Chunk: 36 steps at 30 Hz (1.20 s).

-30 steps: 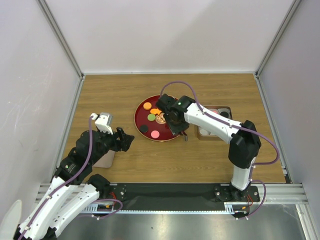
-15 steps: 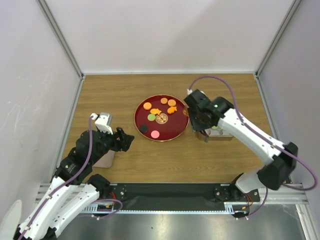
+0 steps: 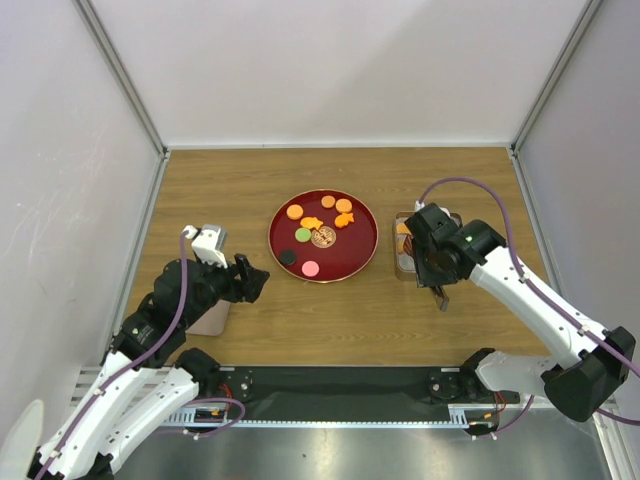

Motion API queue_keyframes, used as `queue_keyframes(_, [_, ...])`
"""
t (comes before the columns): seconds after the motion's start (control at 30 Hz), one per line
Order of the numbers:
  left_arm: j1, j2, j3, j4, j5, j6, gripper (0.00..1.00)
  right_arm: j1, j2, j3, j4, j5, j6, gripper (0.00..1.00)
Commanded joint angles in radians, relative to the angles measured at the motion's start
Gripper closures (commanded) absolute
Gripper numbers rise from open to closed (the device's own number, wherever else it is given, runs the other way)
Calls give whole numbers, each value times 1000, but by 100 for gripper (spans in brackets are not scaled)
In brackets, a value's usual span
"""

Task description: Pack the cookies

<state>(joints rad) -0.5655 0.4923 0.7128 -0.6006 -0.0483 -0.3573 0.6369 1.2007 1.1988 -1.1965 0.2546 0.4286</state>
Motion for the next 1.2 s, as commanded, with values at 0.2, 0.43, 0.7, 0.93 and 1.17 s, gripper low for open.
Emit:
queue_keyframes(0.2, [-5,5,4,27,5,12,24,-5,-15,-64,47,-20,21,63])
queue_keyframes(0.43, [-5,6,5,25,5,12,24,-5,-3,-79,66,-26,19,61])
queue_keyframes(0.7, [-7,0,5,27,5,12,24,-6,3,-82,69,-21,18,61])
queue_keyframes(0.93, [-5,0,5,27,7,12,24,-9,-4,-82,61,-23,18,60])
queue_keyframes(1.17, [-7,2,5,25,7,12,24,-8,-4,-87,61,-35,18,59])
